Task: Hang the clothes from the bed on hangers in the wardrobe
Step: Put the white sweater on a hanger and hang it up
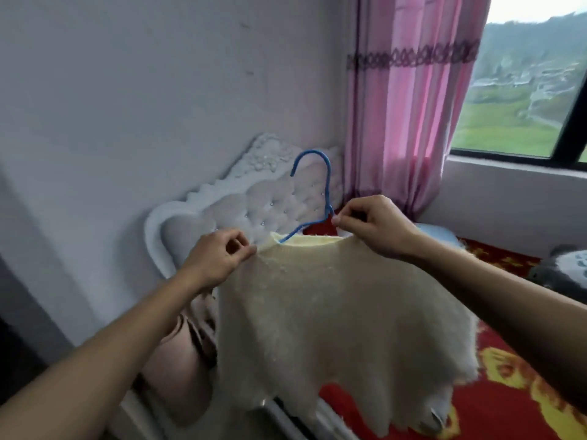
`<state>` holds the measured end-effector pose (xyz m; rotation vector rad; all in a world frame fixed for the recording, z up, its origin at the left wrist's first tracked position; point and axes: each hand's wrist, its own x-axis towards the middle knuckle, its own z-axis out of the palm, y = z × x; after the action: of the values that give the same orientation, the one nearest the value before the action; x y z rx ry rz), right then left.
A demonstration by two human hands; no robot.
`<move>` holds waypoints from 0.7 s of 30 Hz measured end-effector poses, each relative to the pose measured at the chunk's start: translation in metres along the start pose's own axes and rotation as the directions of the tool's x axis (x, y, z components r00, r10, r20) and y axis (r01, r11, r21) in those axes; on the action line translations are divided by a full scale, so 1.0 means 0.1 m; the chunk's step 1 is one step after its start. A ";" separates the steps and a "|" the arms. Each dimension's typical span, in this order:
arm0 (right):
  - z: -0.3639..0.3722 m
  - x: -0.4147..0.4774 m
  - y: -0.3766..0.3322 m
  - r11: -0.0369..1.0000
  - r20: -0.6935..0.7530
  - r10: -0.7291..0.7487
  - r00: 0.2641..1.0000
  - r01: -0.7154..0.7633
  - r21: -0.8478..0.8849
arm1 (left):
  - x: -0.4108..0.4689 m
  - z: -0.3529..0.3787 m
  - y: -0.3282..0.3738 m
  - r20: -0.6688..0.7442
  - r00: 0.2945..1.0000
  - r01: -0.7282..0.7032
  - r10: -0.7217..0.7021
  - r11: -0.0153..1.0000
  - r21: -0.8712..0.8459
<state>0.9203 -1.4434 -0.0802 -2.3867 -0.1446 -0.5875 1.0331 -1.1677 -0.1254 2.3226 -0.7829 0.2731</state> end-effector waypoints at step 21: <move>2.92 0.33 -4.20 0.989 0.462 -0.127 0.878 0.078 0.124 | -3.50 -4.16 -2.16 -0.334 0.827 0.549 -0.452 0.777 0.309</move>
<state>0.9538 -0.9358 -0.0180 -2.3874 -0.5038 -0.0300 0.8887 -0.6046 -0.0584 2.7012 0.0530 0.4950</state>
